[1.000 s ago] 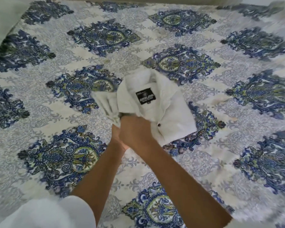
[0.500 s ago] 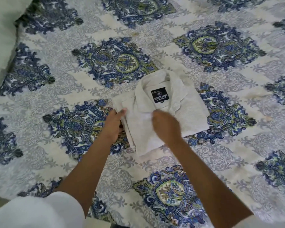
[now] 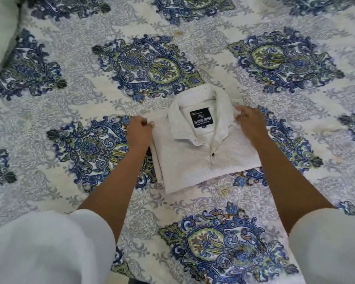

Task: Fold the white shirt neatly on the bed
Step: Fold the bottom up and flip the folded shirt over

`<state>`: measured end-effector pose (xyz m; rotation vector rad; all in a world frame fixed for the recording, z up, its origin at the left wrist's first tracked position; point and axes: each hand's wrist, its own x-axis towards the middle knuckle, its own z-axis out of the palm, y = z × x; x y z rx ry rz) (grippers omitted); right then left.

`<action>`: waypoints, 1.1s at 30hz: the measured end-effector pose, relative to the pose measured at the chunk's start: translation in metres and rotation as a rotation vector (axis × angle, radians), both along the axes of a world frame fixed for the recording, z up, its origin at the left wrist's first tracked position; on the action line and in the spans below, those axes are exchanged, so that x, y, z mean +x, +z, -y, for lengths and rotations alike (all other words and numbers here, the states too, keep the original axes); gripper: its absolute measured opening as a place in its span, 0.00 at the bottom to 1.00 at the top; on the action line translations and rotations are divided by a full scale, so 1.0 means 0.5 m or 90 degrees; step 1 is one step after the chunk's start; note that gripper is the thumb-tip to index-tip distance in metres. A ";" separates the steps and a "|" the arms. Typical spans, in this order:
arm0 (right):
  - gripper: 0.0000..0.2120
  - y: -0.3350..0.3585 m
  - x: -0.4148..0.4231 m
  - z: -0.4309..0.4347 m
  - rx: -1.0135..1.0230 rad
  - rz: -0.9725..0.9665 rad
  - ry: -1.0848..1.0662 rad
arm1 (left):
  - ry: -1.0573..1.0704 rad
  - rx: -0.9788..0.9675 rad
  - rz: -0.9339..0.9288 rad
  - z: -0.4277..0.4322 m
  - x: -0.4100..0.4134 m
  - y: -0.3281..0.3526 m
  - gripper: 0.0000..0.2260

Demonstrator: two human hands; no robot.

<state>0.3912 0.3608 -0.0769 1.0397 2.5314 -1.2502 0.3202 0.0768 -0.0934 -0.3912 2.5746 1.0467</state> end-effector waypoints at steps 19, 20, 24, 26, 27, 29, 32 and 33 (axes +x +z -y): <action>0.14 -0.007 -0.072 -0.046 0.085 -0.010 0.078 | -0.329 0.277 0.324 0.054 -0.113 0.072 0.10; 0.12 -0.008 -0.074 -0.048 0.114 -0.006 0.077 | -0.320 0.281 0.314 0.057 -0.112 0.074 0.09; 0.10 -0.007 -0.081 -0.048 0.185 -0.009 0.084 | -0.280 0.112 0.175 0.040 -0.094 0.063 0.07; 0.10 -0.016 -0.074 -0.047 0.182 -0.015 0.072 | -0.256 0.017 0.106 0.028 -0.068 0.051 0.09; 0.11 -0.021 -0.067 -0.048 0.170 -0.017 0.050 | -0.223 -0.005 0.063 0.025 -0.050 0.042 0.12; 0.16 -0.022 -0.056 -0.057 0.124 -0.006 -0.035 | -0.112 -0.016 -0.015 0.017 -0.007 0.030 0.20; 0.24 0.005 -0.036 -0.074 0.038 0.161 -0.054 | 0.168 0.104 0.057 -0.008 0.053 0.031 0.26; 0.31 0.013 -0.028 -0.079 0.002 0.221 -0.030 | 0.234 0.185 0.125 -0.015 0.065 0.030 0.25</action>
